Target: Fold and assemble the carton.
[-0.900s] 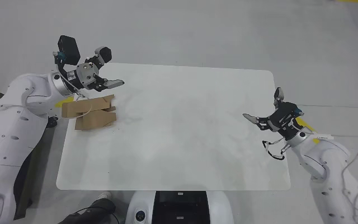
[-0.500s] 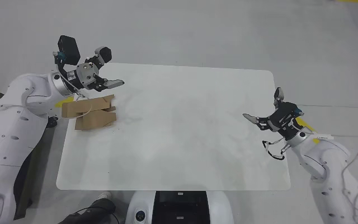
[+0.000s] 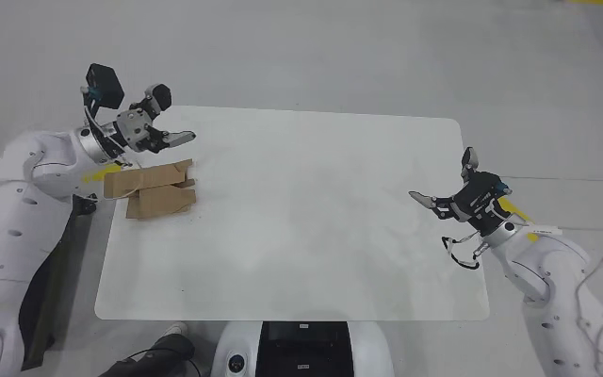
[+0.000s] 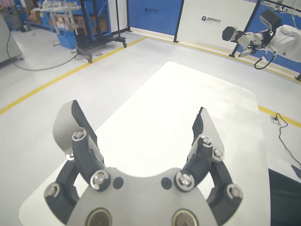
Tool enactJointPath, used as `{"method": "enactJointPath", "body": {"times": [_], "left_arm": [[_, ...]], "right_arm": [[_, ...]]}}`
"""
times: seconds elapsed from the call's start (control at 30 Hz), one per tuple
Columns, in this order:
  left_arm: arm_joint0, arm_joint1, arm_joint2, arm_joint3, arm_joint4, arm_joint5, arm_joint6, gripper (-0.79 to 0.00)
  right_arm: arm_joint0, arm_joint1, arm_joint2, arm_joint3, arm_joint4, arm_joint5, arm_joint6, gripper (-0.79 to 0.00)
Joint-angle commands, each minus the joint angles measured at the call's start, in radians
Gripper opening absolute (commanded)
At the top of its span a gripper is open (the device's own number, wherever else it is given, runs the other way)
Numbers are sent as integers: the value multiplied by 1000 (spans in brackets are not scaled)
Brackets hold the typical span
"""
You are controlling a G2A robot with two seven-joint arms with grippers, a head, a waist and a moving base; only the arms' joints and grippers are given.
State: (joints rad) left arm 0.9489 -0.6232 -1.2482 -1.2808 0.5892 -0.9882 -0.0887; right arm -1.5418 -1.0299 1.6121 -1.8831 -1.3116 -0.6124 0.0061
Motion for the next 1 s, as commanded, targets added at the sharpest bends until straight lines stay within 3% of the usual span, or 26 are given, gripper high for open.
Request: {"method": "enactJointPath", "body": {"times": [0.0, 0.17, 0.33, 0.53, 0.97], "left_arm": [[2, 9, -19, 44, -88, -5, -88, 0], [19, 35, -54, 140, -348, -13, -314, 0], [33, 57, -58, 179, -657, -12, -556, 0], [0, 63, -57, 254, -970, 119, -760, 0], [-3, 63, -58, 258, -978, 122, -767, 0]], "right_arm": [[0, 0, 0, 0, 0, 0, 0, 0], [0, 0, 0, 0, 0, 0, 0, 0], [0, 0, 0, 0, 0, 0, 0, 0], [0, 0, 0, 0, 0, 0, 0, 0], [0, 0, 0, 0, 0, 0, 0, 0]]}}
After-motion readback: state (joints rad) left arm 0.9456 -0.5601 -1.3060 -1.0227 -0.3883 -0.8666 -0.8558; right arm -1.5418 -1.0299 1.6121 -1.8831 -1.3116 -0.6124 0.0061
